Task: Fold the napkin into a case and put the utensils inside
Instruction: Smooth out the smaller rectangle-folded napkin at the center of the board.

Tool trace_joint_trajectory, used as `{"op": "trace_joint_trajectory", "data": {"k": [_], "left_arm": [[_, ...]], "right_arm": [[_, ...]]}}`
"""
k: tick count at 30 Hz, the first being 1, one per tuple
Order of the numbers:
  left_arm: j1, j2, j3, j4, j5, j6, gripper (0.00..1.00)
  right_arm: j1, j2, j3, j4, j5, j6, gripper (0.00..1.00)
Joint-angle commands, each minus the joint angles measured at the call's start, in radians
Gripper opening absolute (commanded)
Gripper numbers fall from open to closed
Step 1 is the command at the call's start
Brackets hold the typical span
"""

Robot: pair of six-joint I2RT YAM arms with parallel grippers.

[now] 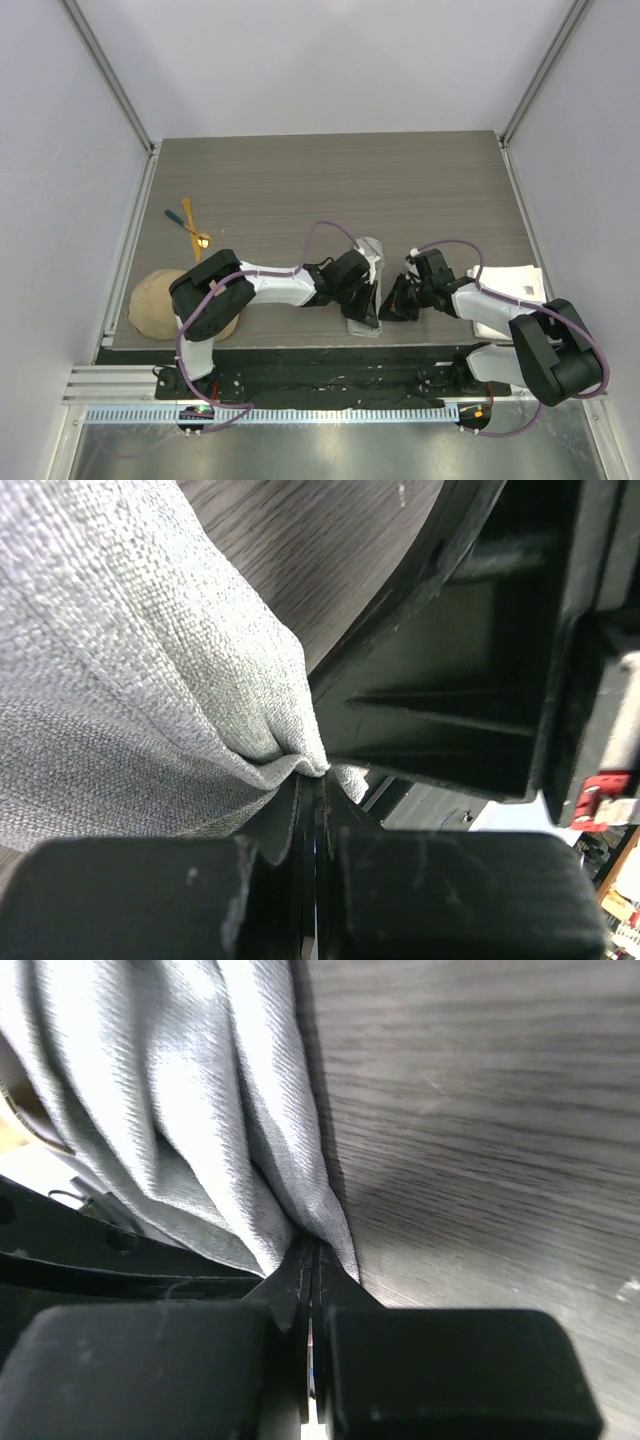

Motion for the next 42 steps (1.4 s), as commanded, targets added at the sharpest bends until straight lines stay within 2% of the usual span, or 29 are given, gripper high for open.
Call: {"op": "trace_joint_trajectory", "data": {"k": [1,6,10,13,20,28,39,42], "left_arm": [[-0.011,0.009,-0.084,0.021,-0.060,0.020,0.00],[-0.011,-0.037,-0.159,0.084,-0.088,0.029,0.00],[-0.011,-0.063,-0.182,0.090,-0.117,0.045,0.00],[-0.011,-0.096,-0.208,0.124,-0.123,0.046,0.00],[-0.017,-0.151,-0.246,0.161,-0.168,0.057,0.00],[-0.031,-0.174,-0.251,0.144,-0.197,0.059,0.00],[-0.057,-0.197,-0.242,0.124,-0.234,0.065,0.00],[-0.057,-0.201,-0.246,0.121,-0.241,0.065,0.00]], "right_arm": [[-0.016,-0.046,0.099,-0.122,0.090,-0.083,0.01],[-0.048,-0.023,0.216,-0.230,0.104,-0.171,0.01],[-0.048,0.006,0.280,-0.253,0.114,-0.212,0.02],[-0.048,0.046,0.331,-0.265,0.054,-0.235,0.04],[0.003,0.084,0.339,-0.195,0.003,-0.206,0.07],[0.013,0.127,0.411,-0.195,-0.047,-0.186,0.10],[0.085,0.279,0.363,0.032,-0.139,-0.071,0.11],[0.093,0.297,0.345,0.011,-0.117,-0.112,0.11]]}}
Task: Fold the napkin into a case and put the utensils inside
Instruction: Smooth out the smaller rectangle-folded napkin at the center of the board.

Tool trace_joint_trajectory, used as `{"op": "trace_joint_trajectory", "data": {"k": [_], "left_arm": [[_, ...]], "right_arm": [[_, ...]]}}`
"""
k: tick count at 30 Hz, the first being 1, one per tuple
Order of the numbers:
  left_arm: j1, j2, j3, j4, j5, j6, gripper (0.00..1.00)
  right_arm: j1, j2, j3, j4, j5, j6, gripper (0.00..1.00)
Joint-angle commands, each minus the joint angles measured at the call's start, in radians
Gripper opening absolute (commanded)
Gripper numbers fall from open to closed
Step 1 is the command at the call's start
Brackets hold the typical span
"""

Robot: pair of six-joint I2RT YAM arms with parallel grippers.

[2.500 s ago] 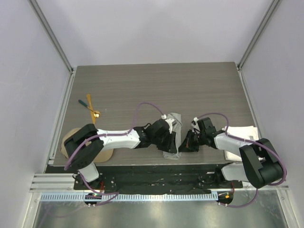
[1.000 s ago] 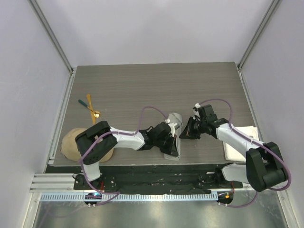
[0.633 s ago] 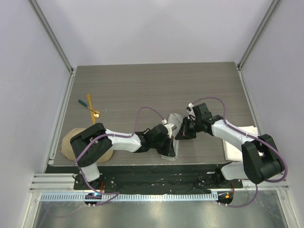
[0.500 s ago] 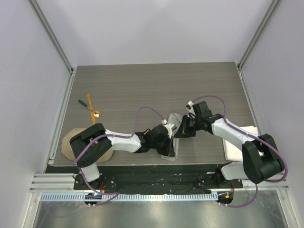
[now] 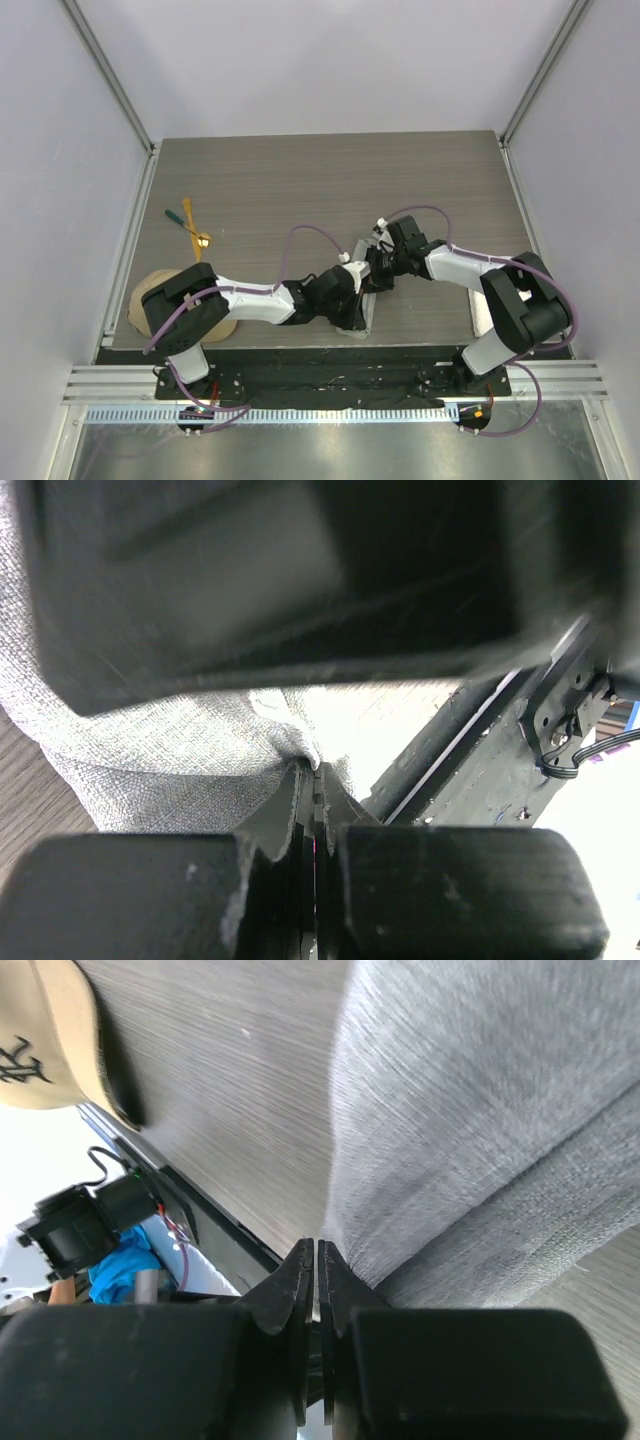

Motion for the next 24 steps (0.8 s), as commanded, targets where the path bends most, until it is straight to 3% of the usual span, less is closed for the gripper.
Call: {"op": "trace_joint_trajectory", "data": {"k": [1,10,11,12,15,18,20,21,24], "left_arm": [[-0.008,-0.026,-0.015,-0.044,-0.045,0.036,0.00],[-0.006,-0.056,-0.039,-0.017,0.013,0.039,0.05],[-0.008,-0.065,-0.038,-0.019,0.028,0.045,0.08],[-0.008,-0.094,-0.029,-0.042,0.035,0.051,0.18],[-0.003,-0.156,0.017,-0.092,0.068,0.063,0.35],[0.021,-0.196,0.069,-0.169,0.082,0.071,0.41],[0.061,-0.204,0.100,-0.235,0.064,0.042,0.32],[0.079,-0.190,0.126,-0.249,0.071,0.030,0.21],[0.119,-0.110,0.139,-0.240,0.096,0.025,0.10]], "right_arm": [[0.015,0.016,-0.040,0.037,-0.016,-0.012,0.11],[-0.072,-0.027,-0.135,-0.013,0.050,-0.124,0.10],[-0.081,-0.024,-0.138,-0.011,0.048,-0.130,0.10],[-0.084,-0.019,-0.136,-0.011,0.047,-0.136,0.10],[-0.095,0.014,-0.133,0.000,0.042,-0.158,0.10],[-0.095,0.024,-0.133,0.023,0.005,-0.158,0.10],[-0.098,0.016,-0.142,0.033,-0.002,-0.158,0.09],[-0.098,0.014,-0.141,0.030,-0.004,-0.159,0.09],[-0.101,-0.001,-0.153,0.041,-0.013,-0.145,0.10]]}}
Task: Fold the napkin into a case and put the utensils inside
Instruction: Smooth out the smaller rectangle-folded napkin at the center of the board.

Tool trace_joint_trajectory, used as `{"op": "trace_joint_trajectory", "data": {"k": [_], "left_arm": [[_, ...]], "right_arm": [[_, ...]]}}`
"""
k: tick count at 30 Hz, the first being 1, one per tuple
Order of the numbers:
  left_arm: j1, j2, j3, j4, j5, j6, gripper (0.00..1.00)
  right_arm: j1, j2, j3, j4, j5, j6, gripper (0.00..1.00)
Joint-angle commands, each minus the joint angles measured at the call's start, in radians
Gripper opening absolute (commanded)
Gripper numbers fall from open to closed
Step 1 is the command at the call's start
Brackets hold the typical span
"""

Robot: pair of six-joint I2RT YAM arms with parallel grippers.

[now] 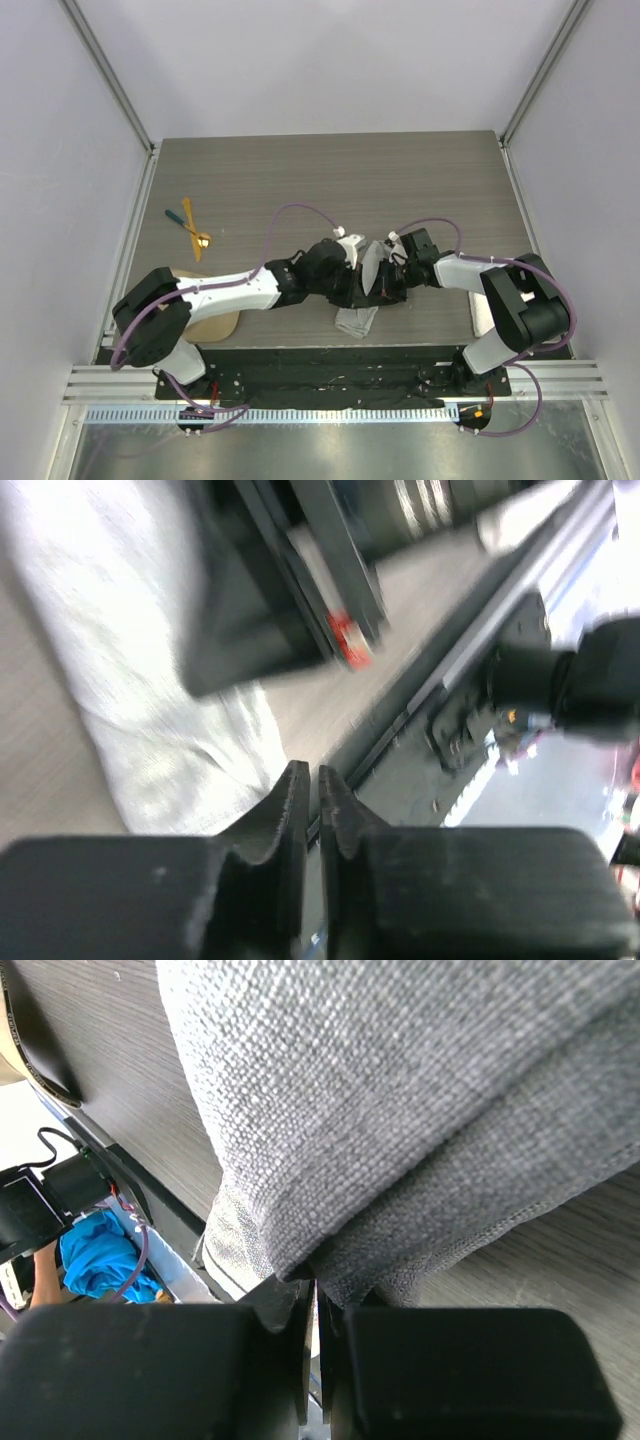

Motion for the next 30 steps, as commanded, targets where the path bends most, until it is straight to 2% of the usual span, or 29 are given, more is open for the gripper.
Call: {"op": "trace_joint_trajectory", "data": {"k": [1,5,10,14,19,25,30], "left_arm": [[0.058,0.074,0.040,-0.036,0.043,-0.004,0.09],[0.056,0.170,0.003,0.119,0.072,-0.021,0.06],[0.055,0.233,-0.039,0.191,0.081,-0.021,0.03],[0.053,0.220,-0.075,0.151,0.046,-0.014,0.02],[0.042,0.197,-0.108,0.147,0.041,-0.026,0.02],[0.041,0.197,-0.117,0.165,0.055,-0.041,0.02],[0.041,0.189,-0.099,0.147,0.063,-0.038,0.02]], "right_arm": [[-0.011,-0.010,-0.016,0.035,0.021,-0.024,0.09],[-0.012,-0.018,-0.005,0.039,0.010,-0.009,0.09],[-0.023,-0.025,0.042,0.001,0.013,-0.009,0.09],[-0.092,-0.076,0.105,-0.068,0.039,-0.030,0.10],[-0.121,-0.078,0.268,-0.211,0.074,-0.096,0.13],[-0.121,-0.030,0.351,-0.220,0.068,-0.092,0.20],[-0.113,0.013,0.346,-0.200,0.047,-0.087,0.20]]}}
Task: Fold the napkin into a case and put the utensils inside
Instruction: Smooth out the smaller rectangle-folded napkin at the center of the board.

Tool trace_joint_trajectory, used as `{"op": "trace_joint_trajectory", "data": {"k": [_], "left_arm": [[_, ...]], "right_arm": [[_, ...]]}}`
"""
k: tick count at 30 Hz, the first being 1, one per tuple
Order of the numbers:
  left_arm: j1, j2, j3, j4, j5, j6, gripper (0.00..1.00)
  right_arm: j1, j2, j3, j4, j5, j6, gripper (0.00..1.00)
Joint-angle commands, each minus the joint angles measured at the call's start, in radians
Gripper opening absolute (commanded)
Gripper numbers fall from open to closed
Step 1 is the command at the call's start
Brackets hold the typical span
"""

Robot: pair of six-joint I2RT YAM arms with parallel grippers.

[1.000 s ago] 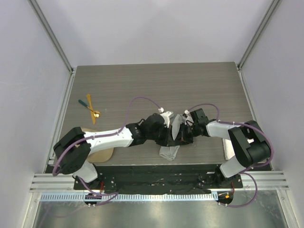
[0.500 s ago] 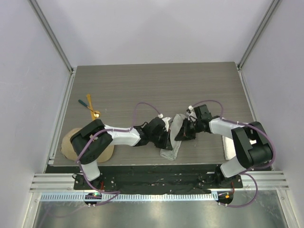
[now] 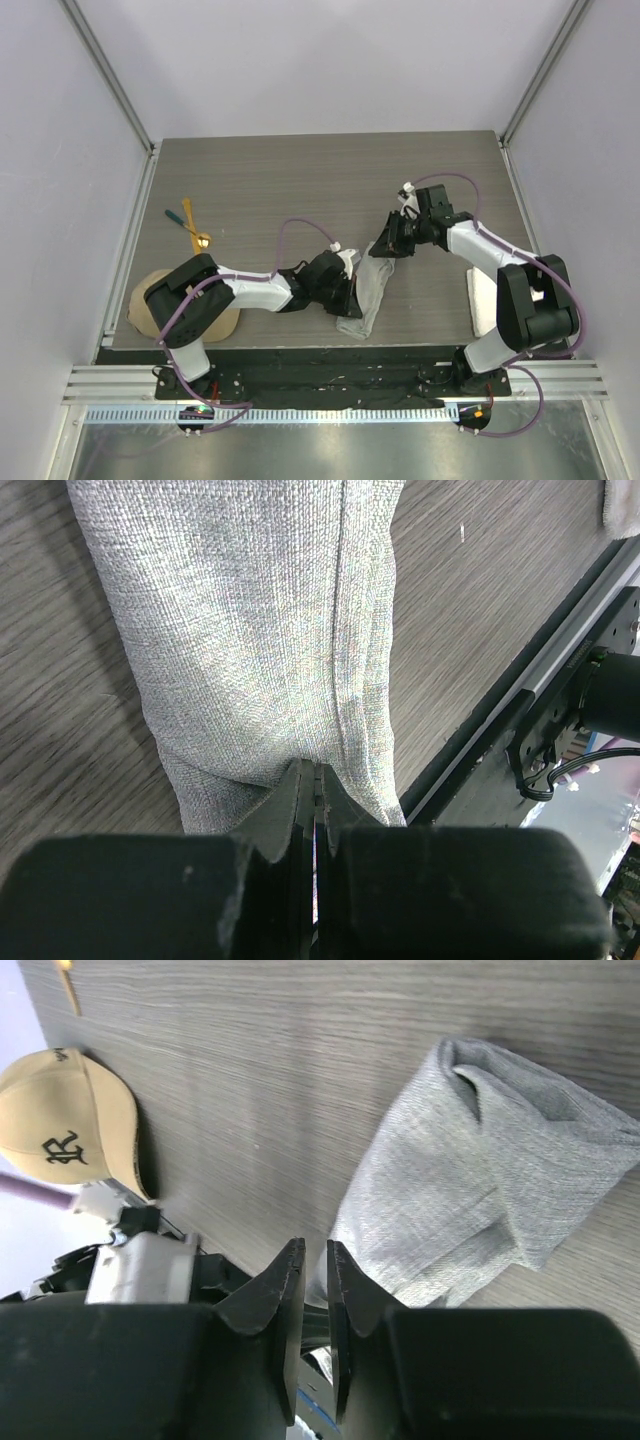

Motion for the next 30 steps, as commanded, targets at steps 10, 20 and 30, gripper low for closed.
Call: {"op": "trace_joint_trajectory", "data": {"k": [10,20,30], "left_arm": [[-0.012,-0.009,0.006,-0.091,0.008,0.017,0.02],[-0.012,-0.072,0.046,-0.165,0.026,0.052,0.06],[0.057,-0.080,0.306,-0.297,0.009,0.062,0.21]], "right_arm": [[0.009,0.078,-0.078,0.007,0.032,-0.063,0.10],[-0.013,0.108,-0.086,0.003,0.191,-0.110,0.08],[-0.014,0.072,-0.034,-0.043,0.183,-0.104,0.09]]}}
